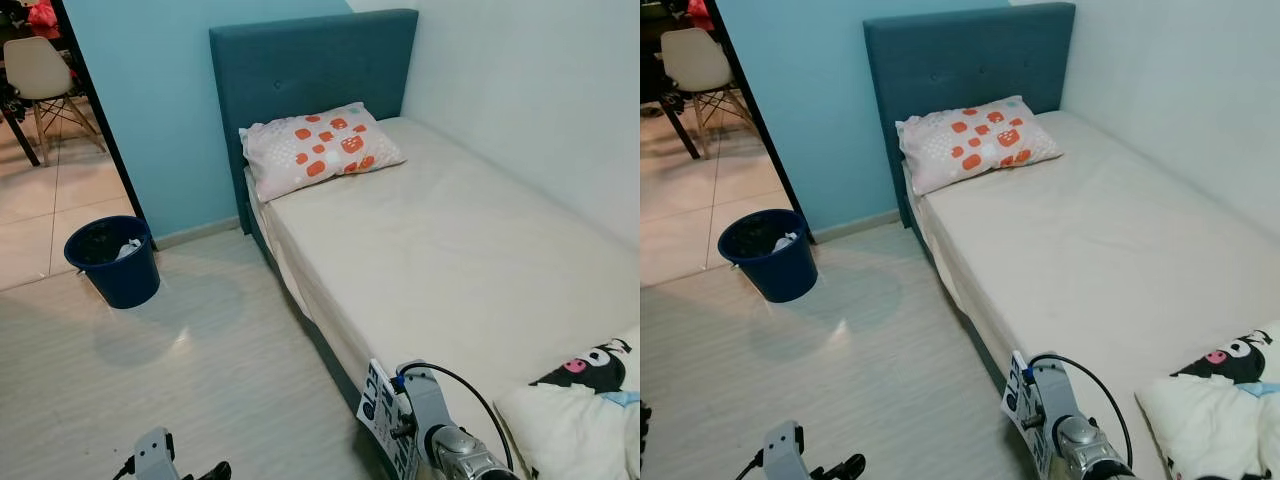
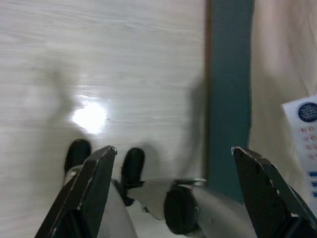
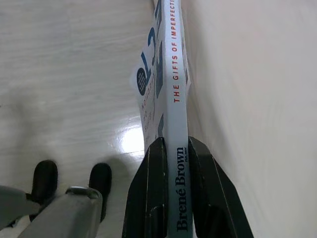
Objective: Clean up the room
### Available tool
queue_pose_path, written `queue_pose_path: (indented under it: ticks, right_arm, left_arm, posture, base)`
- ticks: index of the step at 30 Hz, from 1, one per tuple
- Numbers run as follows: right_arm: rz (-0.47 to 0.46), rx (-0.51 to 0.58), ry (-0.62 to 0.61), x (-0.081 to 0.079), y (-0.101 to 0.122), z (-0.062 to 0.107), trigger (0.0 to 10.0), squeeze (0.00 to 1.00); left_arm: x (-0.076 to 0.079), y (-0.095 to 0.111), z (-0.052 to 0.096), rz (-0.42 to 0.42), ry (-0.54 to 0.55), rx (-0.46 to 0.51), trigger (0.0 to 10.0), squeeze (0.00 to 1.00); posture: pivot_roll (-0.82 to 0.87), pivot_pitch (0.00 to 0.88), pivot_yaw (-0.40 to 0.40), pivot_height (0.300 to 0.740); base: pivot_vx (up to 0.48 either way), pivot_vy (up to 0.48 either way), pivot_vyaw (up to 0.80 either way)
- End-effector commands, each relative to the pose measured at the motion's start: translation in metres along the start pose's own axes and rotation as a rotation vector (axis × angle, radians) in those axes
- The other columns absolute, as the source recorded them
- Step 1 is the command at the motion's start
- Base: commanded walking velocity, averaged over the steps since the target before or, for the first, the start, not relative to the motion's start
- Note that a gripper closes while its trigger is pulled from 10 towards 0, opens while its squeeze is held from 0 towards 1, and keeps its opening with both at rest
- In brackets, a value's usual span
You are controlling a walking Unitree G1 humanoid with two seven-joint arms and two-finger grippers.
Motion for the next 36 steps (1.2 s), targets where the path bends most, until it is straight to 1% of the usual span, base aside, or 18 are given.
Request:
queue_pose_path:
  ticks: [1, 3, 4, 6, 7, 8, 11, 12, 14, 15, 17, 23, 25, 36]
  right_arm:
    - [-0.011, 0.079, 0.018, -0.005, 0.021, -0.002, 10.0, 0.00]
    - [-0.049, 0.168, 0.026, -0.004, 0.043, -0.001, 10.0, 0.00]
    - [-0.049, 0.168, 0.026, -0.004, 0.043, -0.001, 10.0, 0.00]
    - [-0.066, 0.231, 0.029, -0.001, 0.061, 0.001, 10.0, 0.00]
    - [-0.076, 0.276, 0.033, 0.000, 0.074, 0.002, 10.0, 0.00]
    - [-0.082, 0.303, 0.036, 0.002, 0.082, 0.003, 10.0, 0.00]
    - [-0.082, 0.367, 0.030, 0.006, 0.103, 0.007, 10.0, 0.00]
    - [-0.082, 0.367, 0.030, 0.006, 0.103, 0.007, 10.0, 0.00]
    - [-0.077, 0.423, 0.021, 0.011, 0.122, 0.011, 10.0, 0.00]
    - [-0.077, 0.423, 0.021, 0.011, 0.122, 0.011, 10.0, 0.00]
    - [-0.082, 0.469, 0.021, 0.013, 0.136, 0.014, 10.0, 0.00]
    - [-0.116, 0.540, 0.027, 0.015, 0.155, 0.020, 10.0, 0.00]
    - [-0.133, 0.552, 0.028, 0.016, 0.157, 0.021, 10.0, 0.00]
    - [-0.157, 0.578, 0.020, 0.020, 0.165, 0.024, 10.0, 0.00]
  left_arm:
    - [-0.010, -0.004, 0.004, -0.005, 0.021, -0.014, 10.0, 0.00]
    - [-0.009, -0.005, 0.004, -0.004, 0.017, -0.014, 10.0, 0.00]
    - [-0.009, -0.005, 0.004, -0.004, 0.017, -0.014, 10.0, 0.00]
    - [-0.009, -0.005, 0.004, -0.005, 0.015, -0.016, 10.0, 0.00]
    - [-0.009, -0.005, 0.004, -0.006, 0.014, -0.016, 10.0, 0.00]
    - [-0.009, -0.005, 0.004, -0.006, 0.013, -0.017, 10.0, 0.00]
    - [-0.008, -0.005, 0.004, -0.006, 0.011, -0.017, 10.0, 0.00]
    - [-0.008, -0.005, 0.004, -0.006, 0.011, -0.017, 10.0, 0.00]
    - [-0.007, -0.005, 0.004, -0.005, 0.008, -0.017, 10.0, 0.00]
    - [-0.007, -0.005, 0.004, -0.005, 0.008, -0.017, 10.0, 0.00]
    - [-0.006, -0.006, 0.003, -0.003, 0.004, -0.018, 10.0, 0.00]
    - [-0.003, -0.008, 0.003, -0.002, -0.007, -0.022, 10.0, 0.00]
    - [-0.002, -0.008, 0.003, -0.003, -0.009, -0.023, 10.0, 0.00]
    - [-0.002, -0.007, 0.002, -0.004, -0.013, -0.023, 10.0, 0.00]
  posture:
    - [-0.12, 0.078, -0.011, 0.740]
    - [-0.12, 0.082, -0.008, 0.740]
    - [-0.12, 0.082, -0.008, 0.740]
    - [-0.12, 0.083, -0.007, 0.740]
    - [-0.12, 0.083, -0.006, 0.740]
    - [-0.12, 0.083, -0.007, 0.740]
    - [-0.12, 0.083, -0.007, 0.740]
    - [-0.12, 0.083, -0.007, 0.740]
    - [-0.12, 0.083, -0.009, 0.740]
    - [-0.12, 0.083, -0.009, 0.740]
    - [-0.12, 0.081, -0.011, 0.740]
    - [-0.12, 0.080, -0.012, 0.740]
    - [-0.13, 0.080, -0.011, 0.740]
    - [-0.13, 0.078, -0.010, 0.740]
  base:
    - [0.480, 0.000, 0.77]
    - [0.480, 0.000, 0.77]
    - [0.480, 0.000, 0.77]
    - [0.480, 0.000, 0.75]
    - [0.480, 0.000, 0.00]
    - [0.480, 0.000, 0.00]
    - [0.480, 0.000, 0.00]
    - [0.480, 0.000, 0.00]
    - [0.480, 0.000, 0.00]
    - [0.480, 0.000, 0.00]
    - [0.480, 0.000, 0.00]
    - [0.480, 0.000, 0.00]
    - [0.480, 0.000, 0.00]
    - [0.480, 0.000, 0.00]
Point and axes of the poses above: a point about 5 cm out from each wrist's last joint towards the gripper, its own z axis pointing back from the gripper into the wrist, its own y axis along the axis of the wrist's last joint, x = y × z, the point moved 5 cm from there along -z, pointing out of the wrist towards the gripper, and after that the axes turned 5 degrees about -z, right-handed, at the moved point
